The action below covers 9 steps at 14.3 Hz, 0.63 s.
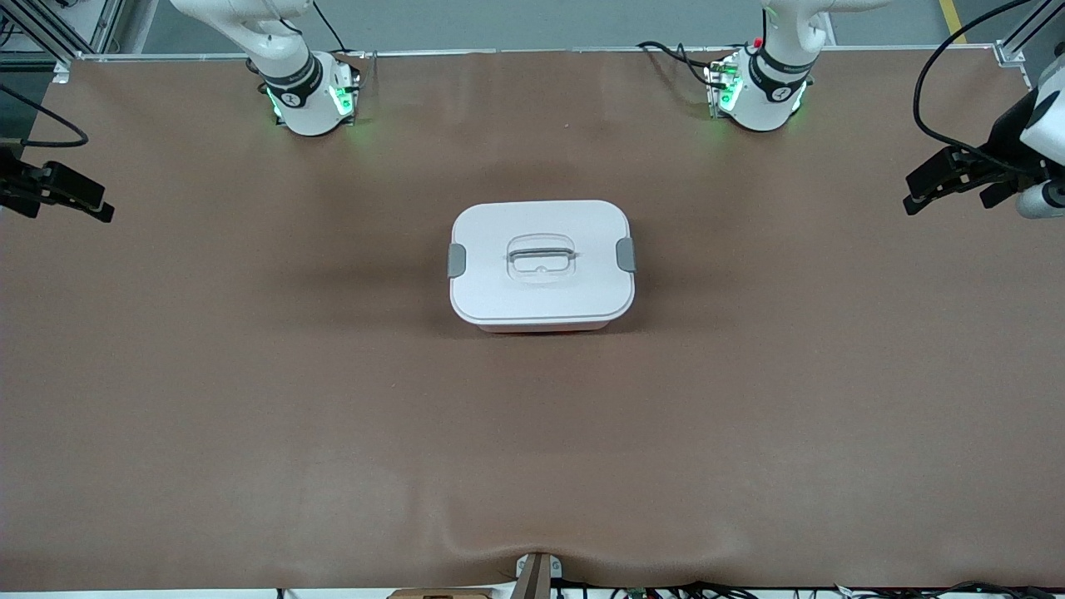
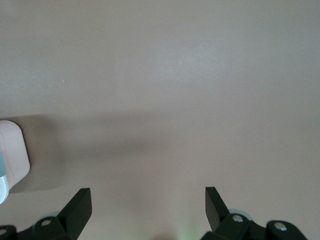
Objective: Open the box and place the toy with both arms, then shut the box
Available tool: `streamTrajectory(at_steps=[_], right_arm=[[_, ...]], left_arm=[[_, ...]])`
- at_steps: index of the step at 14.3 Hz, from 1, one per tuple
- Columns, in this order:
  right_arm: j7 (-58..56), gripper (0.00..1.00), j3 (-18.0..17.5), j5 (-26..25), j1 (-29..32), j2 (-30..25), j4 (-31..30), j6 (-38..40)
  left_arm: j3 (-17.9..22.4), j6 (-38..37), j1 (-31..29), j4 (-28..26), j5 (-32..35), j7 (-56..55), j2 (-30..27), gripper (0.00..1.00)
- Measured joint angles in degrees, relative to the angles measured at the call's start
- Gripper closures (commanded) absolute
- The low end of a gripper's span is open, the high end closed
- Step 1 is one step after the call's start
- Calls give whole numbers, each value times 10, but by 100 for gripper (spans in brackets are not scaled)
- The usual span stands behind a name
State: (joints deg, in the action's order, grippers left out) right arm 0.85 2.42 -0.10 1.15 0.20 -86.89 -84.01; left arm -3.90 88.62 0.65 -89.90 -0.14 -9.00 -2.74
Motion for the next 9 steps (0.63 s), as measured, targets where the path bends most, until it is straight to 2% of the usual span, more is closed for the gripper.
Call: streamTrajectory(at_steps=[9], right_arm=[[0,0,0,0,0,0,0,0]], left_arm=[[3,0,-13,0,-16,0,0,0]])
